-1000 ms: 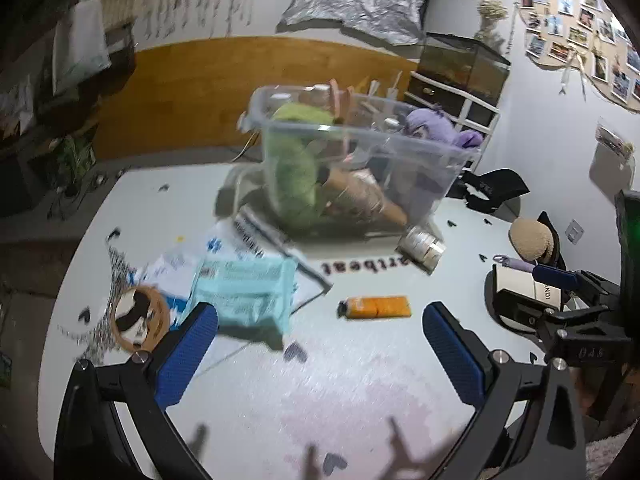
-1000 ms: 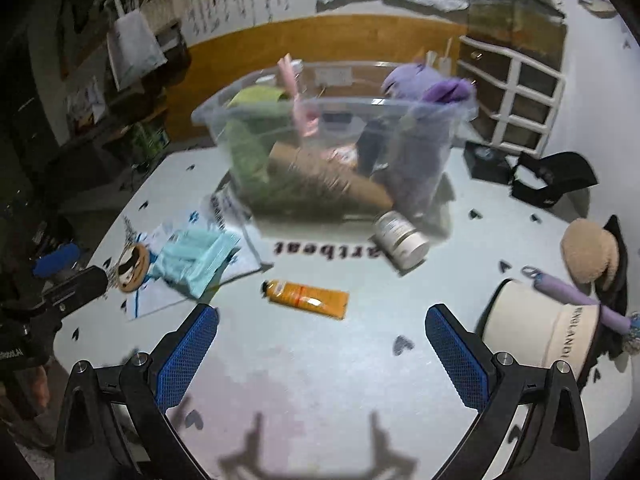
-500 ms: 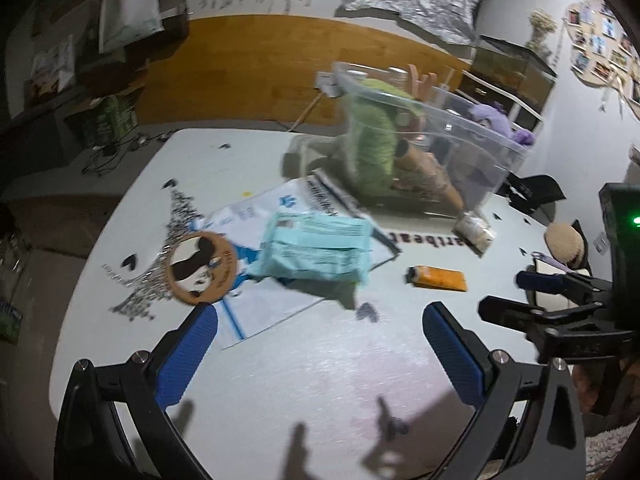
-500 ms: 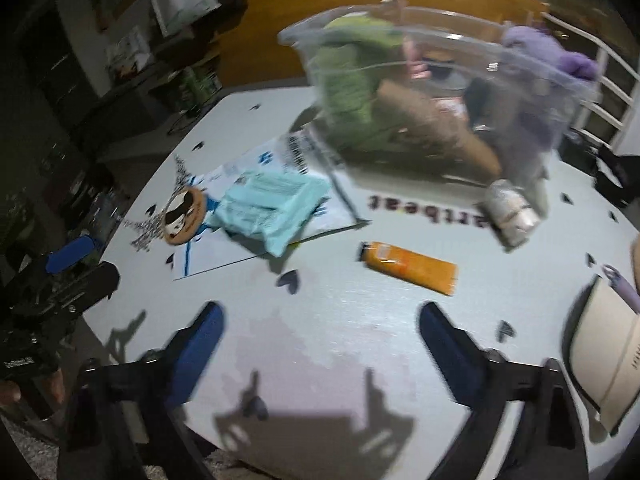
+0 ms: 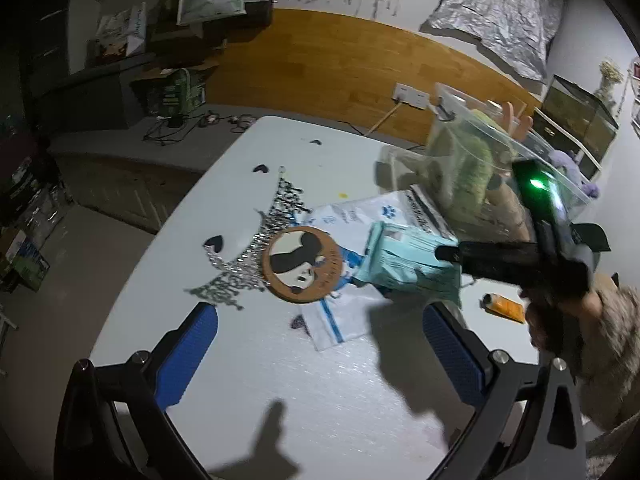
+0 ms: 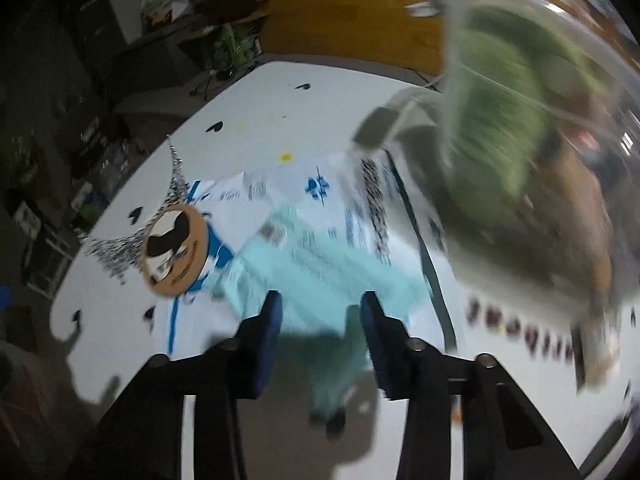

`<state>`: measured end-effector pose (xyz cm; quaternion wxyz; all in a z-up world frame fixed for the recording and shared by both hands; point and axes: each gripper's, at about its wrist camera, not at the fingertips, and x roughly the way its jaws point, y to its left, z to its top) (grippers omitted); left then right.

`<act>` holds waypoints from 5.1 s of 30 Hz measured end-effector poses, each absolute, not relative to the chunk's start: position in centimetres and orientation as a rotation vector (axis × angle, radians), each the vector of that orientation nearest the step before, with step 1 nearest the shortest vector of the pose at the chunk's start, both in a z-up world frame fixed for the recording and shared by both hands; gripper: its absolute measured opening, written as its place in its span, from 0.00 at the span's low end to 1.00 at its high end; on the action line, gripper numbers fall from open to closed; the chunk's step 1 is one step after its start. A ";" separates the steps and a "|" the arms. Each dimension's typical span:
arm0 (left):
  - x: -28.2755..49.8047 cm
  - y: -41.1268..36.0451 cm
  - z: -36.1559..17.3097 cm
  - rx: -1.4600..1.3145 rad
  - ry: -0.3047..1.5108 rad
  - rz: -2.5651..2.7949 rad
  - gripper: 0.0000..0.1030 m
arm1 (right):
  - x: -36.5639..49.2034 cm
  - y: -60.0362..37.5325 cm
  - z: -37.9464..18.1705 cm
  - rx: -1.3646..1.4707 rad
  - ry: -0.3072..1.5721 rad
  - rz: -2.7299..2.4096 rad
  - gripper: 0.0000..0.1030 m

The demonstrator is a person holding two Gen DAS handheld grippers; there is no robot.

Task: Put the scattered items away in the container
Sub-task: 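Move the right tool down toward the light-blue wet-wipes pack, then position the right gripper fingers at the edge of the wipes pack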

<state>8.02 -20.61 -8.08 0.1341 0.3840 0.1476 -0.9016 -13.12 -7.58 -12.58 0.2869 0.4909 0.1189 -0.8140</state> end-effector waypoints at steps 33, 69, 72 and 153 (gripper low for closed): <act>3.3 -14.9 -13.0 1.375 0.330 -2.876 0.99 | -4.5 3.6 -18.2 1.302 0.200 -2.120 0.52; -1.9 0.4 -20.1 1.765 -0.304 -3.082 1.00 | -1.4 17.2 -15.4 1.554 -0.298 -2.269 0.59; -2.3 0.8 -19.9 1.770 -0.321 -3.069 0.99 | -0.9 16.4 -14.9 1.530 -0.424 -2.149 0.59; -2.9 3.2 -17.7 1.775 -0.310 -2.990 0.96 | -1.4 30.2 -21.2 1.608 -0.894 -2.056 0.68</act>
